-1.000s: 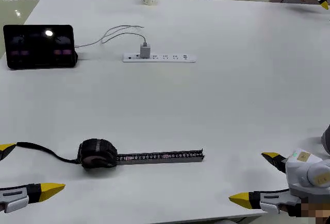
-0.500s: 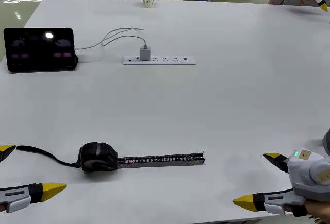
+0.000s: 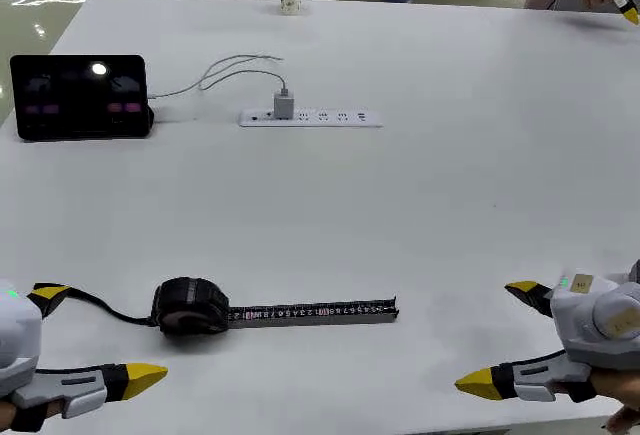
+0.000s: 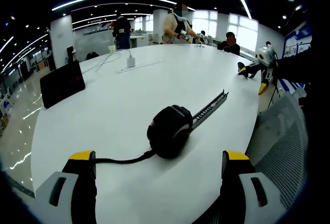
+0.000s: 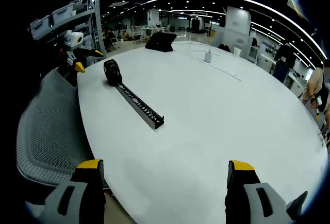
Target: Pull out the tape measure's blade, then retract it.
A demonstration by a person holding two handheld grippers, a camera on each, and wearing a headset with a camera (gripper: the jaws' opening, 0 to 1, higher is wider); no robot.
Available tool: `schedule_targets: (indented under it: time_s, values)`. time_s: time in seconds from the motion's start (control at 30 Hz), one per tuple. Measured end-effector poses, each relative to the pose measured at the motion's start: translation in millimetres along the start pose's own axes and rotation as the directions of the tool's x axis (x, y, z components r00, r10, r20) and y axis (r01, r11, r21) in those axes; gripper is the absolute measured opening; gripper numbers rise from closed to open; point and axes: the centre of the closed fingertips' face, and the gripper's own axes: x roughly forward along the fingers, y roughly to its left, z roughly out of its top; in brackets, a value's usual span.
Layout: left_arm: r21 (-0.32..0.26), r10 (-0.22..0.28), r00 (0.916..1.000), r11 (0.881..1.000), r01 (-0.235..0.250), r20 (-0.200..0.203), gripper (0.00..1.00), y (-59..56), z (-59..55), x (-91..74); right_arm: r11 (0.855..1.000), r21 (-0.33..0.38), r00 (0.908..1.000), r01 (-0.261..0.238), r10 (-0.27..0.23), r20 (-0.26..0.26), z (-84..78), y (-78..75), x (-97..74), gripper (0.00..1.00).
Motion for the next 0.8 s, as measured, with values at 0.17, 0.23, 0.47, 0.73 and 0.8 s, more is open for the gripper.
schedule_targets:
  time_s: [0.17, 0.23, 0.47, 0.73, 0.8]
  values:
    - [-0.019, 0.007, 0.9999, 1.000, -0.007, 0.010, 0.99, -12.4, 4.7, 7.5, 0.999, -0.033, 0.9993, -0.021, 0.020, -0.031, 0.5, -0.6, 1.2, 0.99]
    - [-0.033, -0.002, 1.0000, 0.999, 0.002, 0.004, 0.99, -16.8, 3.6, 9.1, 0.998, -0.054, 0.9985, -0.026, 0.023, -0.050, -0.9, -1.1, 2.3, 0.99]
    - [-0.077, 0.011, 0.9995, 0.997, -0.009, 0.029, 0.99, -24.0, 7.8, 11.0, 0.996, -0.086, 0.9973, -0.036, 0.030, -0.067, 2.6, -2.5, 4.4, 0.99]
    - [-0.134, 0.042, 0.9986, 0.990, -0.037, 0.032, 0.99, -25.8, 10.7, 19.5, 0.982, -0.170, 0.9924, -0.077, 0.059, -0.108, 12.8, -2.9, 13.0, 0.99]
    - [-0.136, 0.050, 0.9982, 0.990, -0.045, 0.034, 0.99, -25.7, 11.9, 21.3, 0.978, -0.189, 0.9915, -0.085, 0.065, -0.113, 16.4, -2.9, 14.3, 0.99]
